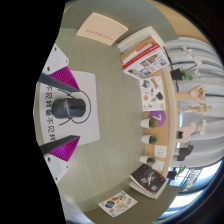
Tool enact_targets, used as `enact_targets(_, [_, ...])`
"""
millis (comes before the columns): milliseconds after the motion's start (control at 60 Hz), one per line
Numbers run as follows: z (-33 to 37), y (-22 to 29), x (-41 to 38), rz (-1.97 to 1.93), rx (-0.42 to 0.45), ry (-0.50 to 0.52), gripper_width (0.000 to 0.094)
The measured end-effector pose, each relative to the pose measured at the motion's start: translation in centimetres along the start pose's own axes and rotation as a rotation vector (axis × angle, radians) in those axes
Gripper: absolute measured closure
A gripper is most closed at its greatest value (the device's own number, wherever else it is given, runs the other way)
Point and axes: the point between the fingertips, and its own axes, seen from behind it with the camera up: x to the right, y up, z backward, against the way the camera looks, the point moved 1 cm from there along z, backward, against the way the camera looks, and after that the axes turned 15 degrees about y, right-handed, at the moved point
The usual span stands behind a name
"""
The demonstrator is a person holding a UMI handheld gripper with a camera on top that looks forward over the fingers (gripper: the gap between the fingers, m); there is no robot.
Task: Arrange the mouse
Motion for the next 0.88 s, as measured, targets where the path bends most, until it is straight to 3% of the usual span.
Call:
enact_targets(167, [7.8, 2.2, -1.0, 0.050, 0.084, 0.033, 0.0072])
enact_targets(417, [16.9, 0.6, 0.0, 0.091, 0.169, 0.053, 0.0080])
enact_targets(883, [24.9, -3.0, 4.0, 0.147, 0.236, 0.052, 0.0082])
